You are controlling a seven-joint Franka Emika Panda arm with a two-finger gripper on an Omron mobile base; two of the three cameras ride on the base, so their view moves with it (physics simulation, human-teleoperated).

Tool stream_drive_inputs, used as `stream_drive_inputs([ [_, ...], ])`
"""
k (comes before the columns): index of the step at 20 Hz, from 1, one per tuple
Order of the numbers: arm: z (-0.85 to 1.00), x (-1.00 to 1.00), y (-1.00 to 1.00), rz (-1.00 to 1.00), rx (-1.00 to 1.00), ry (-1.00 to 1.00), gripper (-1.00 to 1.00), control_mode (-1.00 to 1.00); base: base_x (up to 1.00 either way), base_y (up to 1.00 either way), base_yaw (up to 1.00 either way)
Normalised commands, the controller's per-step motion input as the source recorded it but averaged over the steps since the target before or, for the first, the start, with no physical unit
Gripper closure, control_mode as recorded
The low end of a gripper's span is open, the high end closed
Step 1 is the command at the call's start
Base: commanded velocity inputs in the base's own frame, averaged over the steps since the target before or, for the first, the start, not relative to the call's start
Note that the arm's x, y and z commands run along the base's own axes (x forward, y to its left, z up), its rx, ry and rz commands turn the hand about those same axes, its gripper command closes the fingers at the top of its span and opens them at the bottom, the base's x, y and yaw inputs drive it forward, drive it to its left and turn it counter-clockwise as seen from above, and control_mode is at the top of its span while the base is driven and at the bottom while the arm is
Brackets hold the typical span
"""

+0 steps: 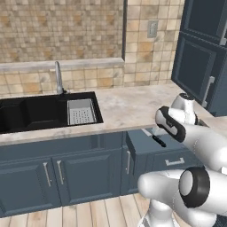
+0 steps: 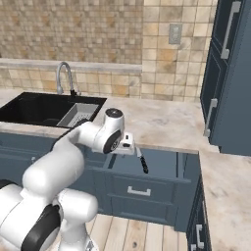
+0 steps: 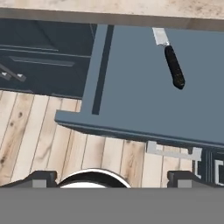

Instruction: Pick up the knife from the drawer and place it on the cutting board. Then place the meat from the plate to the cutting board.

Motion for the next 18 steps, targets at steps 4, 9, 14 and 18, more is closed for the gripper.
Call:
stream_drive_inputs([
  [4, -0.03, 0.04, -0.11, 0.00, -0.01, -0.02, -1.00, -1.00, 0.00, 0.00, 0.00],
  [9, -0.03, 0.18, -0.18, 0.00, 0.00, 0.00, -1.00, -1.00, 0.00, 0.00, 0.00],
  [14, -0.11, 0.19, -0.19, 0.00, 0.00, 0.01, -1.00, -1.00, 0.00, 0.00, 0.00],
  [18, -0.23, 0.16, -0.25, 0.00, 0.00, 0.00, -1.00, -1.00, 0.00, 0.00, 0.00],
])
